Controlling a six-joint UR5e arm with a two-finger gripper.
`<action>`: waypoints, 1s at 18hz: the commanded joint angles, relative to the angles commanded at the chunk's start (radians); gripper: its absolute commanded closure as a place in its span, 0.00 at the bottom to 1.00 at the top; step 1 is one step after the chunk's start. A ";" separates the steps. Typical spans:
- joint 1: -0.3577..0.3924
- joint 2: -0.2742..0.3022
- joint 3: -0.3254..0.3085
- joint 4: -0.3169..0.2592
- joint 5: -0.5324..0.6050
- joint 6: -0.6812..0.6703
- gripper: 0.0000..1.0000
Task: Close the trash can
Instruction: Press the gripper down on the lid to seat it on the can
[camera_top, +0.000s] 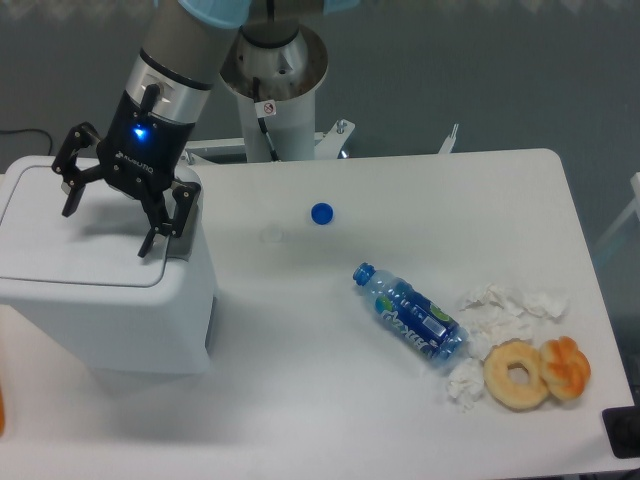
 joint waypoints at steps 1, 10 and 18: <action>0.000 0.000 0.000 0.000 -0.002 0.000 0.00; -0.006 0.034 -0.046 0.000 -0.002 0.005 0.00; 0.014 0.067 -0.064 -0.009 -0.008 0.026 0.00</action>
